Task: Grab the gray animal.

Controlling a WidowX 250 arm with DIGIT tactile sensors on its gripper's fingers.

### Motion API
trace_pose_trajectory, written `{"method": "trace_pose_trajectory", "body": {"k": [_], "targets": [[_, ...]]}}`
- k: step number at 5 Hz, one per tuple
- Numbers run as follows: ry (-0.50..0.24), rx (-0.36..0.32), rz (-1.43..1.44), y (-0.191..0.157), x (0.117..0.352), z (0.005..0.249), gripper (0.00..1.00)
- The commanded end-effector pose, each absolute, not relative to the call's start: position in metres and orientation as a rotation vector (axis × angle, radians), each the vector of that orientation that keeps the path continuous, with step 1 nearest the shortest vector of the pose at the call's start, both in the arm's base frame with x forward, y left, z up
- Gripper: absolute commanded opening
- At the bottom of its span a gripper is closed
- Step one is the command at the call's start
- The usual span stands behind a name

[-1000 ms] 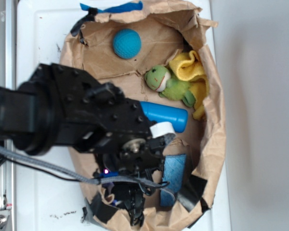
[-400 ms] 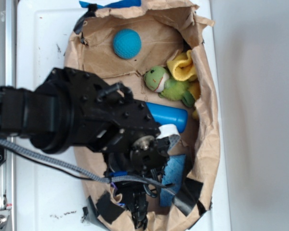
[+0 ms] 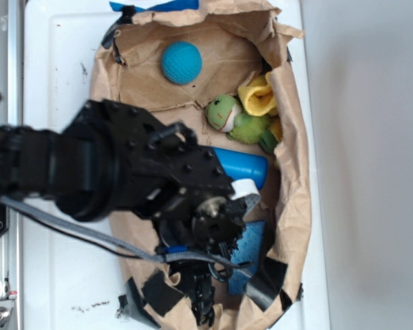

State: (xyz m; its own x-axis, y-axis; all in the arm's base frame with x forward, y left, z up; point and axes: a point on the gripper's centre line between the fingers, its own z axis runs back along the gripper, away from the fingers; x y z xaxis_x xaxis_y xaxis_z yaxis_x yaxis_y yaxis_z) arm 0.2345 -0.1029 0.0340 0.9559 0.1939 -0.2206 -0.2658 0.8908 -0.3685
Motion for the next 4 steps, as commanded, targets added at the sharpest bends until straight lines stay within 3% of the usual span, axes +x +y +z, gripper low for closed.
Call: {"method": "trace_pose_trajectory", "body": {"k": [1,4], "targets": [[0.167,-0.351,0.184,-0.118,0.226,0.037,0.00],[0.135,-0.368,0.208,-0.110,0.241,0.050,0.00]]}}
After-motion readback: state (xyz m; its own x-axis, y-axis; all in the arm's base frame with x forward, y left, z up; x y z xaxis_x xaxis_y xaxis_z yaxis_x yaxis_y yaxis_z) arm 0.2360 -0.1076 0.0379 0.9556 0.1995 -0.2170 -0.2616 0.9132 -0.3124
